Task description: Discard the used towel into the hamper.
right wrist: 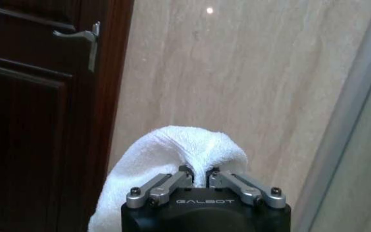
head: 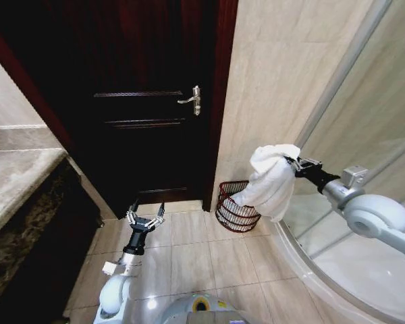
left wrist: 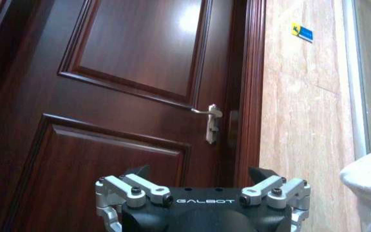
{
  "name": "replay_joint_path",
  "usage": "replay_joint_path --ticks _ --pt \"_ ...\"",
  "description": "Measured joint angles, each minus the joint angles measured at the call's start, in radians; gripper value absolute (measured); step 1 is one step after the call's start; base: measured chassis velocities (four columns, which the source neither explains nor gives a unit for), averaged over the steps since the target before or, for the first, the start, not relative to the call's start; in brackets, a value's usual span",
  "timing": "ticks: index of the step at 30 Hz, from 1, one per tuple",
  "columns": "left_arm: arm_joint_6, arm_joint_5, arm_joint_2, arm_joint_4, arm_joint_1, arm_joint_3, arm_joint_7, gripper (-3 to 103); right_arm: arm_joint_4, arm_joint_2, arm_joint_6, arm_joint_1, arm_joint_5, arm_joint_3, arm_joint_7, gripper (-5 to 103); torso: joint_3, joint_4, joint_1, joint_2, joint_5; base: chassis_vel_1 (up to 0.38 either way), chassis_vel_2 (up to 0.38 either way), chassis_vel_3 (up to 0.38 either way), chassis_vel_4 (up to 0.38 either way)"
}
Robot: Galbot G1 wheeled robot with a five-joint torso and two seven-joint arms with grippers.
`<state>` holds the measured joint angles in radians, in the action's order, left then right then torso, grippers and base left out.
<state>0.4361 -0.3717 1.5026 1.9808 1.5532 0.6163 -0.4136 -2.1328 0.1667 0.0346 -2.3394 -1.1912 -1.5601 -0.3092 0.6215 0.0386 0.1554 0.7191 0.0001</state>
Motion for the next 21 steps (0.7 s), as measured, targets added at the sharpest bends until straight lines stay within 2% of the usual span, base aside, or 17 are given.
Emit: replay_joint_path --ticks 13,18,20,21 --pt "0.011 -0.002 0.004 -0.006 -0.001 -0.004 0.001 100 0.014 -0.008 0.019 0.02 0.017 0.031 0.001 9 0.0 -0.0004 0.0 0.0 0.0002 0.0 0.0 0.0 0.0" --pt "0.016 0.0 0.011 -0.008 -0.002 -0.01 -0.003 100 0.048 -0.073 0.044 0.034 -0.02 -0.016 -0.004 9 0.0 0.0001 0.0 0.0 -0.0006 0.0 0.0 0.0 0.0" --pt "0.016 0.005 0.017 -0.007 -0.004 -0.013 -0.006 100 0.065 -0.121 0.064 0.036 -0.031 -0.038 -0.021 9 0.0 0.0001 0.0 0.0 -0.0004 0.0 0.0 0.0 0.0" --pt "0.016 0.005 0.017 -0.007 -0.004 -0.013 -0.006 100 0.065 -0.121 0.064 0.036 -0.031 -0.038 -0.021 9 0.0 0.0001 0.0 0.0 -0.0004 0.0 0.0 0.0 0.0"
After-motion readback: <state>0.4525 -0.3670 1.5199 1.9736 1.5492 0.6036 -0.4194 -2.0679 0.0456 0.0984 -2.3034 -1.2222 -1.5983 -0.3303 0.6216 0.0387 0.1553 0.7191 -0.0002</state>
